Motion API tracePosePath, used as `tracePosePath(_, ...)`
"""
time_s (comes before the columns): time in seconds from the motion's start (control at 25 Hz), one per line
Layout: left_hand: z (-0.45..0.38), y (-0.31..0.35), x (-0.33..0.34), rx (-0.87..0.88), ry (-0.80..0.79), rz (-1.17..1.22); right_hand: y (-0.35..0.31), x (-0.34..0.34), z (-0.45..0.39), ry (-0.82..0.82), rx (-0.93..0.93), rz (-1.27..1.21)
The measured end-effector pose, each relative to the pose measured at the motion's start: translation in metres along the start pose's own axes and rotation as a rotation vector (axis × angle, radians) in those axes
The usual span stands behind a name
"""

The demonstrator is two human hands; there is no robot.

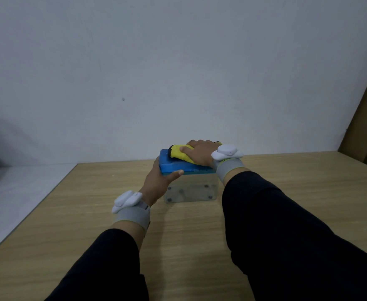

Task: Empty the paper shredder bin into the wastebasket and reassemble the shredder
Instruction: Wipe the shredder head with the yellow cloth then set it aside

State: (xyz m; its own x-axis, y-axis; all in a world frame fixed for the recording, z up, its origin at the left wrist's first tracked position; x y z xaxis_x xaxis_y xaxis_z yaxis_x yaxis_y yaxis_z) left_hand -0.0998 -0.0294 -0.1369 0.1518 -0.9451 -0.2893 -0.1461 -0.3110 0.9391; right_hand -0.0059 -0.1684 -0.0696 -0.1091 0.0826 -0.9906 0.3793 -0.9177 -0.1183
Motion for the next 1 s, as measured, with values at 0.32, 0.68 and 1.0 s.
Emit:
tracePosePath(0.32,-0.002,-0.003,-0.002,0.011,0.015,-0.008,-0.021,0.001,-0.012,-0.026,-0.022,0.004)
tracePosePath(0.68,-0.003,-0.004,-0.001,-0.034,0.056,-0.049,-0.05,0.008,-0.018,-0.006,-0.075,-0.008)
tracePosePath(1.0,0.001,0.001,0.002,-0.011,0.045,-0.061,-0.056,0.01,0.001,0.043,-0.139,0.057)
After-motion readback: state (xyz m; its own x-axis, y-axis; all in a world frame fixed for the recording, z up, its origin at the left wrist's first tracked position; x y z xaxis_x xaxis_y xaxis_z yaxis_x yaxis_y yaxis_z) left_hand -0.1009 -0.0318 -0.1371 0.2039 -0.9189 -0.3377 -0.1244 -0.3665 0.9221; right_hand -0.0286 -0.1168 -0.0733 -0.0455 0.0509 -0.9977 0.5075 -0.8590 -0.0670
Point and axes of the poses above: each hand's wrist, its own z-axis away from the middle knuckle, its own x-axis out of the palm, y = z × x, the point moved 3 cm from there along -z, towards the middle knuckle, and after that the axes turned 8 degrees about -y, right-handed, at the moved point
